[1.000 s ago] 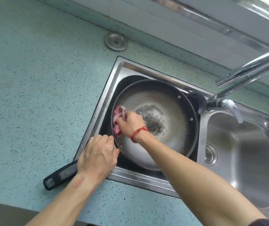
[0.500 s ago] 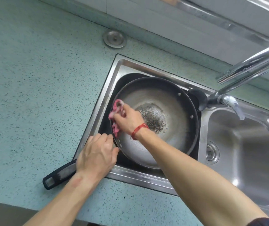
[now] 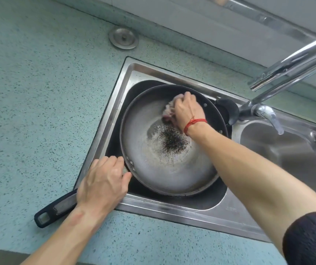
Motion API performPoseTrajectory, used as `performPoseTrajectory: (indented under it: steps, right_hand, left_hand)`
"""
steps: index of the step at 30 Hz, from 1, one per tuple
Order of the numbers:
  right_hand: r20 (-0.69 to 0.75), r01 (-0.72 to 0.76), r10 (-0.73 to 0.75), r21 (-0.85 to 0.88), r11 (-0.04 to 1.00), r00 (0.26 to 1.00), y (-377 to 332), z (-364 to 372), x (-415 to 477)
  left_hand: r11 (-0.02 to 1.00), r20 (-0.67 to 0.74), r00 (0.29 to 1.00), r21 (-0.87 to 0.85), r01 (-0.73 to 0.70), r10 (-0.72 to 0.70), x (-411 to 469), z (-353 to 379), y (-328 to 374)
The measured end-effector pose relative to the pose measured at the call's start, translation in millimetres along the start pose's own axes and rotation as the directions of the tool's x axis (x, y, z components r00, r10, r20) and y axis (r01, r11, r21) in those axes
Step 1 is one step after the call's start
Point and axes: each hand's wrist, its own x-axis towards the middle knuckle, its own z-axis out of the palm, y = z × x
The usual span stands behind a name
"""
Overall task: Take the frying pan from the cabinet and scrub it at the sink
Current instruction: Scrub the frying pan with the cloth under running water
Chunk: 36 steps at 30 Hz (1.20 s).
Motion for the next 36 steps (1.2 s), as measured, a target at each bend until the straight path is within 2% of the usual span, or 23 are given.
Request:
performPoseTrajectory:
  steps: [2, 4, 6, 8, 11, 14, 18, 21, 24, 26, 27, 29, 31, 33, 36]
  right_hand:
    - [0.055, -0.035, 0.040, -0.103, 0.994, 0.998, 18.6, 0.6, -16.3]
    - [0.199, -0.037, 0.064, -0.133, 0.990, 0.978, 25.1, -0.4, -37.7]
    - [0.324, -0.051, 0.075, -0.081, 0.995, 0.943, 21.4, 0.9, -63.7]
    - [0.405, -0.090, 0.057, 0.062, 0.994, 0.912, 12.0, 1.4, -87.9]
    - [0.426, -0.101, -0.018, 0.255, 0.962, 0.905, -8.0, -0.7, -108.7]
    - [0.405, -0.029, -0.119, 0.343, 0.939, 0.906, -40.9, -1.9, -118.2]
    - [0.384, -0.013, -0.174, 0.438, 0.899, 0.907, -66.5, -2.5, -121.4]
    - [0.430, -0.084, -0.170, 0.511, 0.856, 0.887, -61.1, -6.1, -117.8]
    - [0.502, -0.218, -0.144, 0.592, 0.775, 0.853, -58.0, -13.7, -117.8]
    - [0.570, -0.382, -0.118, 0.676, 0.631, 0.813, -59.5, -23.9, -121.8]
    - [0.597, -0.472, -0.110, 0.722, 0.506, 0.795, -60.8, -30.2, -123.9]
    - [0.638, -0.617, -0.109, 0.768, 0.175, 0.763, -61.8, -44.5, -127.5]
    - [0.643, -0.651, -0.100, 0.753, -0.095, 0.759, -57.3, -56.0, -128.5]
    - [0.638, -0.635, -0.086, 0.725, -0.266, 0.765, -49.2, -70.4, -130.7]
    - [0.611, -0.592, -0.077, 0.718, -0.366, 0.788, -38.2, -97.2, -140.0]
  left_hand:
    - [1.000, 0.005, 1.000, 0.004, 0.001, -0.001, 0.1, -0.3, 0.6]
    - [1.000, 0.010, 1.000, -0.001, 0.004, -0.004, 0.1, -1.3, 0.7]
    - [1.000, 0.011, 1.000, -0.003, 0.002, -0.002, 0.0, -2.6, 1.4]
    - [1.000, 0.010, 1.000, -0.013, 0.000, 0.000, 0.5, -4.1, 2.7]
    - [1.000, 0.008, 1.000, -0.020, -0.004, 0.004, 1.2, -5.1, 3.5]
    - [1.000, 0.013, 1.000, -0.013, -0.005, 0.005, 0.8, -5.3, 3.0]
    - [1.000, 0.019, 1.000, -0.004, 0.001, -0.001, 0.7, -5.4, 2.9]
    - [1.000, 0.013, 1.000, 0.001, -0.001, 0.001, 0.2, -5.0, 2.8]
    - [1.000, 0.013, 1.000, -0.011, -0.006, 0.006, 1.2, -6.1, 2.6]
    - [1.000, 0.022, 1.000, -0.028, -0.010, 0.010, 2.1, -8.4, 1.8]
    - [0.999, 0.029, 1.000, -0.035, -0.009, 0.010, 2.2, -10.8, 1.5]
    - [1.000, 0.038, 0.999, -0.015, -0.016, 0.016, 1.7, -17.4, 0.7]
    - [0.999, 0.058, 0.998, 0.037, -0.019, 0.016, 1.5, -27.6, 1.3]
    - [0.998, 0.066, 0.998, 0.052, -0.017, 0.013, 3.2, -39.8, 3.4]
    - [0.991, 0.037, 0.999, -0.133, -0.005, 0.010, 10.3, -67.6, 20.2]
